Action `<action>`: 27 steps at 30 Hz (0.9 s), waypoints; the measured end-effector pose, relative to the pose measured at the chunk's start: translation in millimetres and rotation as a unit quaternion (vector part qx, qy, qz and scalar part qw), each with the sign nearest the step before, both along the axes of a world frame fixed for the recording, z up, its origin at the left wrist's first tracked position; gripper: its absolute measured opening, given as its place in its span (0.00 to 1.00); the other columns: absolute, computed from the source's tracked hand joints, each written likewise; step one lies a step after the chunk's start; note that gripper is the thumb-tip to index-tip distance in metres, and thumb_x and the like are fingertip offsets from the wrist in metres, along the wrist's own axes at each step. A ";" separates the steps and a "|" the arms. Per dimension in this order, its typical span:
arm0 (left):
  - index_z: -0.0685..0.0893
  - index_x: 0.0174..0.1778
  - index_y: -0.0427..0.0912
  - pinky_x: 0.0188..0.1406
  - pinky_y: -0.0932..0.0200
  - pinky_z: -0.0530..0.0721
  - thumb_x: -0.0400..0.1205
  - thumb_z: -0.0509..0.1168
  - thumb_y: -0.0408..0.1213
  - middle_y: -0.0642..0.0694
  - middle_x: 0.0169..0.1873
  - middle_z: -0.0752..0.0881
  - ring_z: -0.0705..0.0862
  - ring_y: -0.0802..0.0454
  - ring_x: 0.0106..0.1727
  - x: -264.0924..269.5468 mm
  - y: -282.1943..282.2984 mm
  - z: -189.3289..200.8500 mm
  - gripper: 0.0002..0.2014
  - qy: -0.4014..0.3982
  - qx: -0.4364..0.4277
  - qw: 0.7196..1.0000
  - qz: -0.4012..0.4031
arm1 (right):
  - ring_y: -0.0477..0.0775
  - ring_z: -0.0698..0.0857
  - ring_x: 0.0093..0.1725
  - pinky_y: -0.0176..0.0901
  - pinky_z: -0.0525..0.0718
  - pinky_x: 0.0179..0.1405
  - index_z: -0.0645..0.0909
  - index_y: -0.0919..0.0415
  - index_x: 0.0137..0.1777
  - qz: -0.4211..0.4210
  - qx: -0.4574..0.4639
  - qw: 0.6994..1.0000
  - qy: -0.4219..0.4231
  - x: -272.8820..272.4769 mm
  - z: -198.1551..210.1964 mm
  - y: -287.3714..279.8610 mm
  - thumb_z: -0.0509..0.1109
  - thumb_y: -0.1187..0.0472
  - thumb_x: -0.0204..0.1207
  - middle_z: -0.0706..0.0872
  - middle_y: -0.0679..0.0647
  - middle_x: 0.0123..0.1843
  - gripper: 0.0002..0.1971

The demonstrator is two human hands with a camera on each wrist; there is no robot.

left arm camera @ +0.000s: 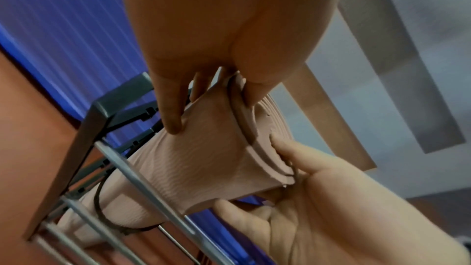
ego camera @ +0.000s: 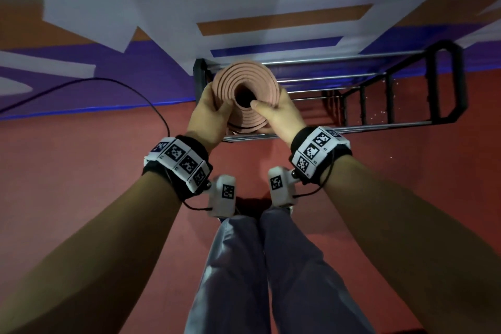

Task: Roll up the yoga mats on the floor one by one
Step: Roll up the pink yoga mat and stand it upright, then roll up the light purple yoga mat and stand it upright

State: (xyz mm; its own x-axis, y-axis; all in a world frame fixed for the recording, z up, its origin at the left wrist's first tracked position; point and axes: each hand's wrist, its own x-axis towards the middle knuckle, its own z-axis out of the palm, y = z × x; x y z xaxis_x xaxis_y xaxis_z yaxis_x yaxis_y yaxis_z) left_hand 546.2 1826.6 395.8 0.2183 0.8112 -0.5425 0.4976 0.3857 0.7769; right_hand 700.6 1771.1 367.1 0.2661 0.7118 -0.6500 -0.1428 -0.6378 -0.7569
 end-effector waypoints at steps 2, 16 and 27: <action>0.76 0.72 0.44 0.62 0.44 0.85 0.82 0.64 0.42 0.45 0.61 0.87 0.86 0.43 0.61 -0.1 1.5 6.1 0.21 0.070 0.028 0.997 -0.027 | 0.55 0.85 0.62 0.59 0.91 0.51 0.69 0.52 0.74 0.006 -0.015 1.000 0.010 -1.3 4.2 1.9 0.74 0.54 0.80 0.83 0.52 0.66 0.26; 0.75 0.75 0.35 0.49 0.55 0.76 0.82 0.70 0.28 0.41 0.61 0.84 0.86 0.37 0.61 21.6 -5.9 192.2 0.25 0.072 -0.007 0.996 -0.048 | 0.56 0.85 0.54 0.50 0.84 0.51 0.69 0.54 0.79 -0.107 -0.008 0.989 0.099 34.3 203.4 -23.9 0.69 0.55 0.84 0.82 0.53 0.64 0.25; 0.75 0.77 0.42 0.66 0.45 0.80 0.86 0.67 0.32 0.42 0.70 0.80 0.81 0.47 0.63 102.6 -16.7 384.0 0.22 -0.118 0.096 0.982 -0.113 | 0.59 0.89 0.52 0.56 0.86 0.55 0.78 0.50 0.62 -0.263 0.155 0.952 -0.014 100.7 408.0 -90.0 0.68 0.51 0.84 0.87 0.57 0.60 0.10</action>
State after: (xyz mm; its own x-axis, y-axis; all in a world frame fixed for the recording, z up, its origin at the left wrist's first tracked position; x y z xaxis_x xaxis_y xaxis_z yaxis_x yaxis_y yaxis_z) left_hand 648.8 1809.9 779.8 0.5049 0.8103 -0.2974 0.3514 0.1217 0.9283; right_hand 801.3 1681.0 775.1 0.6533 0.6313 -0.4179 -0.3583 -0.2285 -0.9052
